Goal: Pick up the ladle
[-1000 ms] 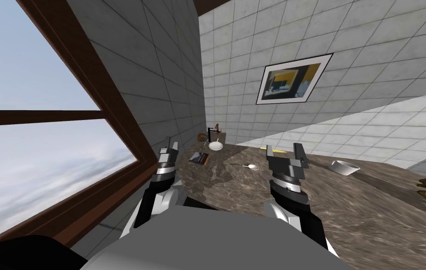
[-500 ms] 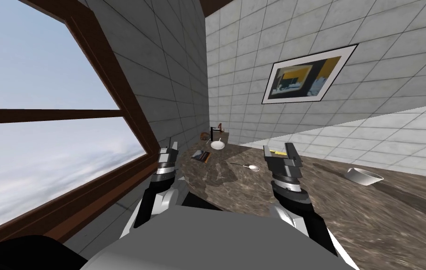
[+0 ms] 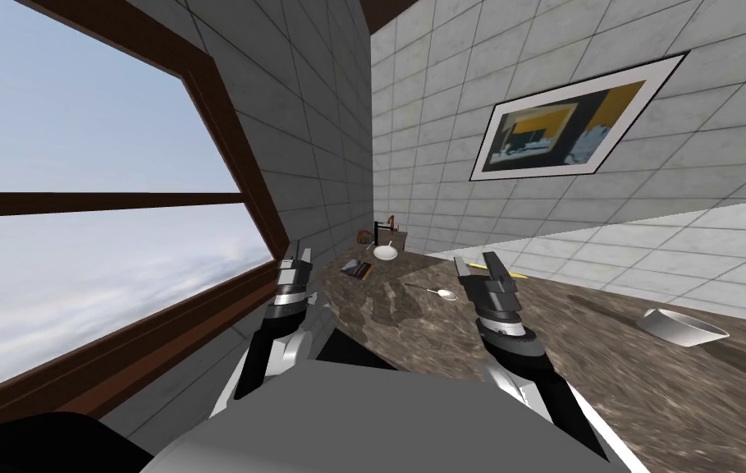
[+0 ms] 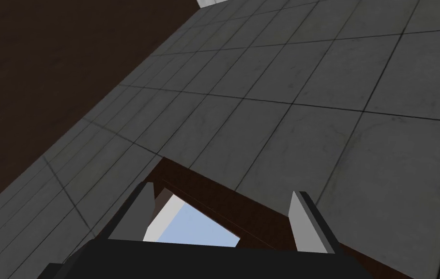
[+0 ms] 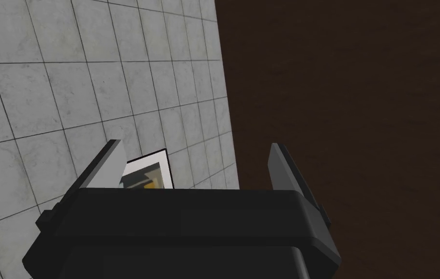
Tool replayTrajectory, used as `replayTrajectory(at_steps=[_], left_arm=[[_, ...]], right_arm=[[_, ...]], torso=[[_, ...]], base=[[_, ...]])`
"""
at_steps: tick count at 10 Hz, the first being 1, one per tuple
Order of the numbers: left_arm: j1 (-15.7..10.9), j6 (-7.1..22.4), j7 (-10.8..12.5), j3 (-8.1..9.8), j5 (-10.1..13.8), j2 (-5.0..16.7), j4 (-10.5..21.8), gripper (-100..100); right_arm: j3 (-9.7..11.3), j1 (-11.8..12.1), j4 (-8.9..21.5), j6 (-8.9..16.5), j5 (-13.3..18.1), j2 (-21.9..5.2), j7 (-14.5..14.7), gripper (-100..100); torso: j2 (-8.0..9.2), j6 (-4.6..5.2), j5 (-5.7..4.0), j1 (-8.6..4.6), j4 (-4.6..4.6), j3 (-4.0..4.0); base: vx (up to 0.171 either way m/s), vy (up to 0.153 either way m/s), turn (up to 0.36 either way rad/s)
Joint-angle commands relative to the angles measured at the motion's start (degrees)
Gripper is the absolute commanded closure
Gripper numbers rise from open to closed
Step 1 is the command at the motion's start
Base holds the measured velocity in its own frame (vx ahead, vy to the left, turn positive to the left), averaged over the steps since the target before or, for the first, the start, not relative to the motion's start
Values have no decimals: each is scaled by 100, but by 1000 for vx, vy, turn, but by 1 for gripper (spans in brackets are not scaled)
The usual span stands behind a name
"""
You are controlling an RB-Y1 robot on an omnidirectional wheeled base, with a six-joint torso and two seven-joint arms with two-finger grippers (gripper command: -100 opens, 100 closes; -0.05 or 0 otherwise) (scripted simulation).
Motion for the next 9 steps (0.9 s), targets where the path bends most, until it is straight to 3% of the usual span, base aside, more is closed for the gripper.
replayTrajectory(at_steps=[1, 9], left_arm=[[0, 0, 0, 0, 0, 0, 0, 0], [0, 0, 0, 0, 0, 0, 0, 0]], right_arm=[[-13, -7, 50, -38, 29, -190, 6, -100], [142, -116, 444, -231, 442, -1329, 103, -100]], torso=[[0, 0, 0, 0, 0, 0], [-7, 0, 0, 1, -1, -4]], base=[[-60, -44, 104], [-52, -45, 168]])
